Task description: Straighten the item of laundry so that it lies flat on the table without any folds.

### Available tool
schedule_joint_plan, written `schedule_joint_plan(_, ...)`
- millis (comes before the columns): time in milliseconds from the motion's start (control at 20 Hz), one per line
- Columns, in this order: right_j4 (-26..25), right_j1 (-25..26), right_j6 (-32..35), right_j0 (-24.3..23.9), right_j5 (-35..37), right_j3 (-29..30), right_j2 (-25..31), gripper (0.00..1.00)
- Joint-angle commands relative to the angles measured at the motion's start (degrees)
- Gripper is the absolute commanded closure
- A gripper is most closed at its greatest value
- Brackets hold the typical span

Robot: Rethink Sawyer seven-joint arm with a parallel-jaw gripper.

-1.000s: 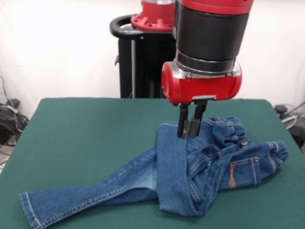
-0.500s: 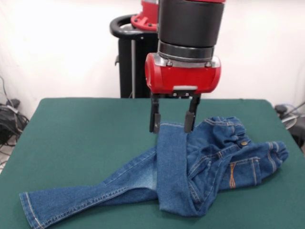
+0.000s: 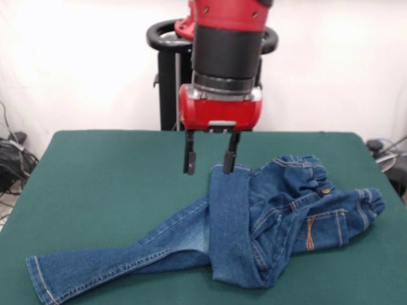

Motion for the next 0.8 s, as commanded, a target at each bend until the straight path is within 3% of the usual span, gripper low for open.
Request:
schedule_joint_plan(50,-5.1,4.3,7.1,-2.2,-9.8,14.9,2.7,0.0)
schedule_joint_plan(550,-7.5,10.9,10.4,-1.8,-20.1,18.4,1.2,0.0)
schedule_joint_plan(800,-6.2,11.4,13.1,0.5,-24.3,21.0,0.2,0.0)
